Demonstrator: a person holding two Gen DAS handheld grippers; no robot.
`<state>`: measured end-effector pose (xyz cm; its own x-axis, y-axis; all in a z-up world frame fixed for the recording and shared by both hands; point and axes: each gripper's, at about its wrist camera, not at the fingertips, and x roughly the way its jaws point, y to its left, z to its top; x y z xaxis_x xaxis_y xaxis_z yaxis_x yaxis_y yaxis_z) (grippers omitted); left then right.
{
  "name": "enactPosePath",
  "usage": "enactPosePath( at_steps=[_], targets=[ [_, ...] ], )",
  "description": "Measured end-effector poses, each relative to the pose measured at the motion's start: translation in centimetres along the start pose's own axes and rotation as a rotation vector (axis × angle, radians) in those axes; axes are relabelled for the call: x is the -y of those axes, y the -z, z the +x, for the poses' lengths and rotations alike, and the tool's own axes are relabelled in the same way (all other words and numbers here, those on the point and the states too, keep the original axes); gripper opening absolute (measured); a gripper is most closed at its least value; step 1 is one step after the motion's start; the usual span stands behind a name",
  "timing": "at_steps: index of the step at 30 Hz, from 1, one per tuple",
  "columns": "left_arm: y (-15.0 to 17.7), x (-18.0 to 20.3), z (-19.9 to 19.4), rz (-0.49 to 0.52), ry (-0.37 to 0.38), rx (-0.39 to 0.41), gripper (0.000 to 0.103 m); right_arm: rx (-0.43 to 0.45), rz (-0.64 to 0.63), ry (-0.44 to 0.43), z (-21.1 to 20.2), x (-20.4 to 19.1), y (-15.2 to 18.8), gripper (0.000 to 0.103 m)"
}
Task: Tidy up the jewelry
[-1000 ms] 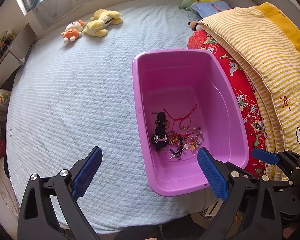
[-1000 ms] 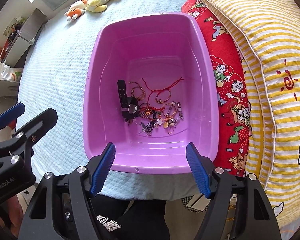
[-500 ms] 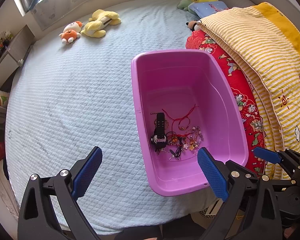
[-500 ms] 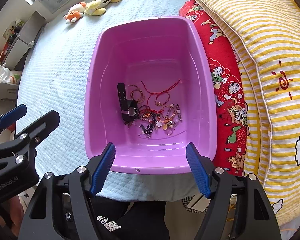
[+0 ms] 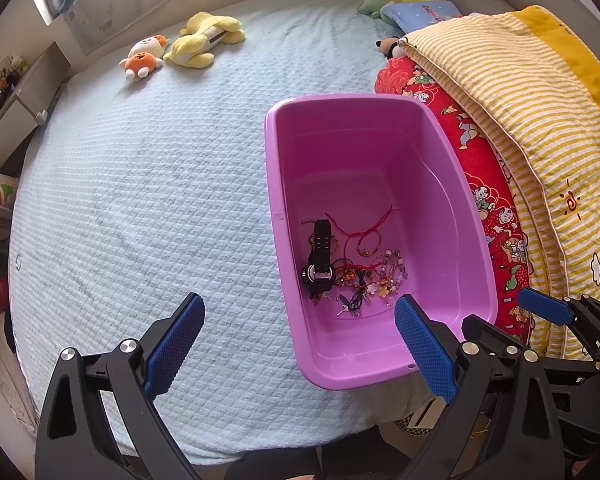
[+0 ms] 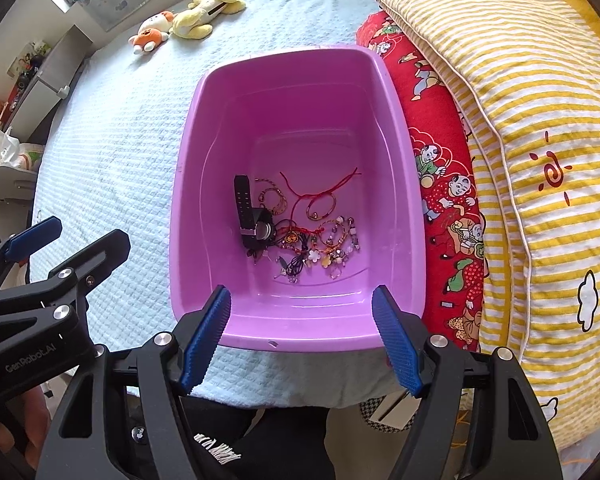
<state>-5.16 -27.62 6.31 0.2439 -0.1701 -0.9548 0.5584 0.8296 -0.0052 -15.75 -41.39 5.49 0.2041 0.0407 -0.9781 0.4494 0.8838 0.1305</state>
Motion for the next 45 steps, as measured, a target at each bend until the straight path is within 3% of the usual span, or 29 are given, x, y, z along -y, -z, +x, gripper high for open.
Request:
enactPosePath(
  at_steps=[45],
  targets=[
    [0.6, -0.7, 0.1, -0.023, -0.014, -0.023, 0.094, 0.029, 0.002, 0.01, -1.5, -0.1, 0.7, 0.07]
  ],
)
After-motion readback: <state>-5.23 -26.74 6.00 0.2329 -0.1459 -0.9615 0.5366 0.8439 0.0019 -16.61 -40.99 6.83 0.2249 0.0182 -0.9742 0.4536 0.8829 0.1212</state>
